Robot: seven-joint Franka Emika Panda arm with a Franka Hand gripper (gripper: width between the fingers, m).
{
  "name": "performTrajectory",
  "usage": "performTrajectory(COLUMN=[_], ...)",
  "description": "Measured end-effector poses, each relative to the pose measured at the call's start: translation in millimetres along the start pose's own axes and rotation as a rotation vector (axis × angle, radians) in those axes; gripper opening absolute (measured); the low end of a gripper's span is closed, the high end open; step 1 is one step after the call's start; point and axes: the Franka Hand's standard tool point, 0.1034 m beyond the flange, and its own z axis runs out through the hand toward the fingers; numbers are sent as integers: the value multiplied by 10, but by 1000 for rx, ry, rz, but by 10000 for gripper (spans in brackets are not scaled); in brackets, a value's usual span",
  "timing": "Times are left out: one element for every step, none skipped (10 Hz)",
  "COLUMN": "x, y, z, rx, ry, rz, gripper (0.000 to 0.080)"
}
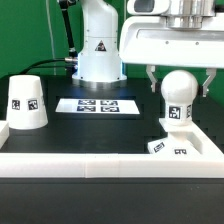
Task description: Assemble lamp
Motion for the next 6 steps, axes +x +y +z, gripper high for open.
performTrajectory(x=[-15, -49, -50, -38, -37, -46], y=[-3, -12, -14, -2, 0, -12], z=[-1, -6, -4, -3, -5, -4], rx=[3, 4, 11, 29, 38, 46], ry=[-14, -44, -66, -87, -103, -120], rz=[100, 219, 309, 408, 504, 596], gripper=[579, 579, 579, 579, 579, 579])
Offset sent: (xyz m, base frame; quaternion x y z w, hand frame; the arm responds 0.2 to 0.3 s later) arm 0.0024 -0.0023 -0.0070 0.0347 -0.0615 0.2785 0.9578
